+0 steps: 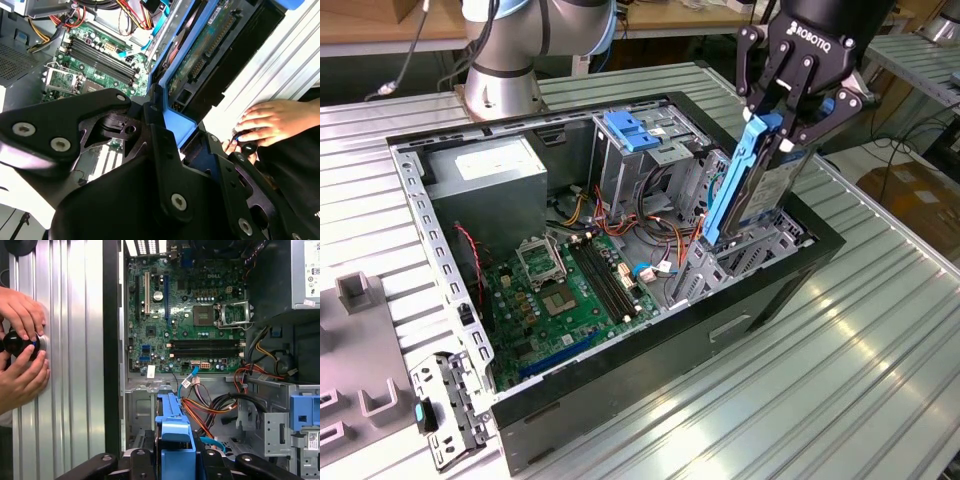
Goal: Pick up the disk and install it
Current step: 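Insert the disk into the insertion slot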
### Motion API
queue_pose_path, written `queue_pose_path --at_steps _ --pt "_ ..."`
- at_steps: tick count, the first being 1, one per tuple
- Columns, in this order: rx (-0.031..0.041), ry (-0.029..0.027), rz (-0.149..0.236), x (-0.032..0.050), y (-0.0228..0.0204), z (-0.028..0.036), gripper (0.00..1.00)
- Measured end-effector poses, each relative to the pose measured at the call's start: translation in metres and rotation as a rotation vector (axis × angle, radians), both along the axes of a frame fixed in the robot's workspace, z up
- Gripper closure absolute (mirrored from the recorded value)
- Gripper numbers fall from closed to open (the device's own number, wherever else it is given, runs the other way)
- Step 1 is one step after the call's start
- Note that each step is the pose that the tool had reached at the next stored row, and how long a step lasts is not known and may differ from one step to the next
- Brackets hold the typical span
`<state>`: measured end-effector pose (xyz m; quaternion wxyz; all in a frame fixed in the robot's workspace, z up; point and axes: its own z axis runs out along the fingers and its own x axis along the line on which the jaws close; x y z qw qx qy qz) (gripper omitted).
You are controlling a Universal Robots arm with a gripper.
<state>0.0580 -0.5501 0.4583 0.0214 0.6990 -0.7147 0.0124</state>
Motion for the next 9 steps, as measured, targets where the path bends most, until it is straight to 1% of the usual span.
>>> queue_pose_path --at_steps 9 --pt "0.0 0.0001 0.0 0.0 0.0002 -0.007 0.63"
